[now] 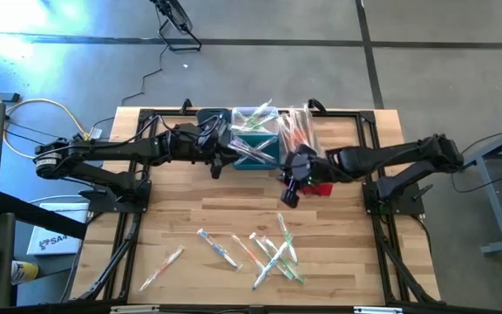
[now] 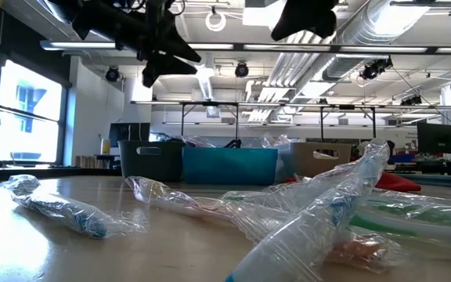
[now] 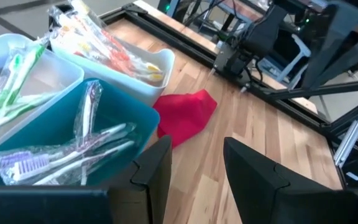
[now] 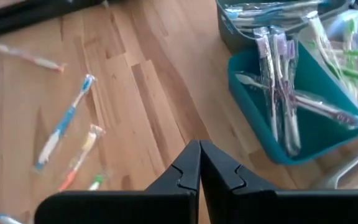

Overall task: Pick & Place Toothbrushes
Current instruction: Put the top right green toothbrush into the transparent bin

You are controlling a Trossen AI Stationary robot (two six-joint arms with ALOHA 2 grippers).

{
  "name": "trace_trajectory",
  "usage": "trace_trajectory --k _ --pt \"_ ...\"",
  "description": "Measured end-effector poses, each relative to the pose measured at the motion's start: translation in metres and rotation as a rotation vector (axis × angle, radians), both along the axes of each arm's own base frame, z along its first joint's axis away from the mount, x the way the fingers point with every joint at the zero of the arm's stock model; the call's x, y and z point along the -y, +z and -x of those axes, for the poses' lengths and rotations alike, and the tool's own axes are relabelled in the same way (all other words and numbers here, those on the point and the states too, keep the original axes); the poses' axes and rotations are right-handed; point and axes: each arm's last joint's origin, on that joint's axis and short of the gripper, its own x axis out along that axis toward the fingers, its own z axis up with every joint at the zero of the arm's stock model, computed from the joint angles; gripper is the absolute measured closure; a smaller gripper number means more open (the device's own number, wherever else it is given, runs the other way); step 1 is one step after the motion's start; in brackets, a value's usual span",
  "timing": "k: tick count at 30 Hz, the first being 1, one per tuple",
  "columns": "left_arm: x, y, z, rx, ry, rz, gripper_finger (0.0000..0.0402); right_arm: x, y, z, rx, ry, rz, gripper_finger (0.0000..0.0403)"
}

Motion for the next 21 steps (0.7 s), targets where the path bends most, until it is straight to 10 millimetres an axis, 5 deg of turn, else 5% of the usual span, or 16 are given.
trace_trajectory --k 21 --pt "0.002 -0.019 0.008 -0.211 -0.004 0.045 0.0258 -0.043 -0.001 0.006 0.145 -0.384 -0.325 0.0401"
